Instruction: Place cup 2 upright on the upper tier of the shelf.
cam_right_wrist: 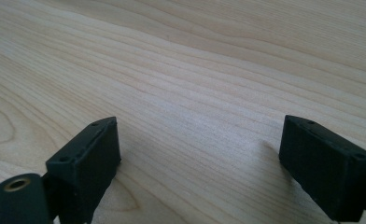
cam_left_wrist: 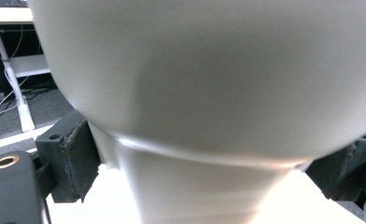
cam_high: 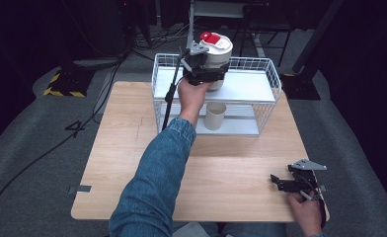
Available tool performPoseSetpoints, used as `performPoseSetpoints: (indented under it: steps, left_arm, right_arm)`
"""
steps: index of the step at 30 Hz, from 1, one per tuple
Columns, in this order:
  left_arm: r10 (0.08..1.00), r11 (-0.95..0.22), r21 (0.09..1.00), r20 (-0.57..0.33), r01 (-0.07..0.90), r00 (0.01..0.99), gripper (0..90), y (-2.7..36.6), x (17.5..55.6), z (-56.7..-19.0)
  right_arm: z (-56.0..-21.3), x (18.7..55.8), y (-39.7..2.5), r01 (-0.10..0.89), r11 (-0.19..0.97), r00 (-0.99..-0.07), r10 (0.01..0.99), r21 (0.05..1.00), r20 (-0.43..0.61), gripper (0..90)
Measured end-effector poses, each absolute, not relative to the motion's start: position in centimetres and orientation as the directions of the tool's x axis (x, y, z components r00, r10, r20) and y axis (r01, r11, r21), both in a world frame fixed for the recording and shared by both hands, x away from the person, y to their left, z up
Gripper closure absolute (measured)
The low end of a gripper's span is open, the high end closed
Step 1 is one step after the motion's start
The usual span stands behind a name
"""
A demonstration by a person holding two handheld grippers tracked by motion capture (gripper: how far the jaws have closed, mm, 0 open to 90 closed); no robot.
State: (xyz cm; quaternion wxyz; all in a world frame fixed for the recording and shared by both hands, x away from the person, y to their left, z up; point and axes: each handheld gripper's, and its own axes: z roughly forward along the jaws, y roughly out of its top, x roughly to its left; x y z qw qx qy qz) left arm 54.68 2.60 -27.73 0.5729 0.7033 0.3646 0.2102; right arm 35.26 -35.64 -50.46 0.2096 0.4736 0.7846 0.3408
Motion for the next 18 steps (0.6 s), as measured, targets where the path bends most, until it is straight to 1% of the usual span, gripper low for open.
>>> performPoseSetpoints:
  steps: [9, 13, 18]
  left_arm:
    - [0.759, -0.088, 0.956, -0.118, 0.28, 0.64, 11.6, 2.25, 54.67, -28.12]
    - [0.764, -0.106, 0.954, -0.102, 0.281, 0.638, 11.6, 2.1, 54.68, -28.2]
    - [0.763, -0.105, 0.952, -0.109, 0.288, 0.637, 11.6, 2.07, 54.74, -28.42]
  right_arm:
    - [-50.46, 35.26, -35.64, 0.6, 0.319, -0.464, 0.886, 0.733, -0.006, 12.7]
    - [-50.47, 35.26, -35.64, 0.6, 0.32, -0.464, 0.886, 0.733, -0.007, 12.7]
    - [-50.46, 35.26, -35.64, 0.6, 0.32, -0.464, 0.886, 0.733, -0.007, 12.7]
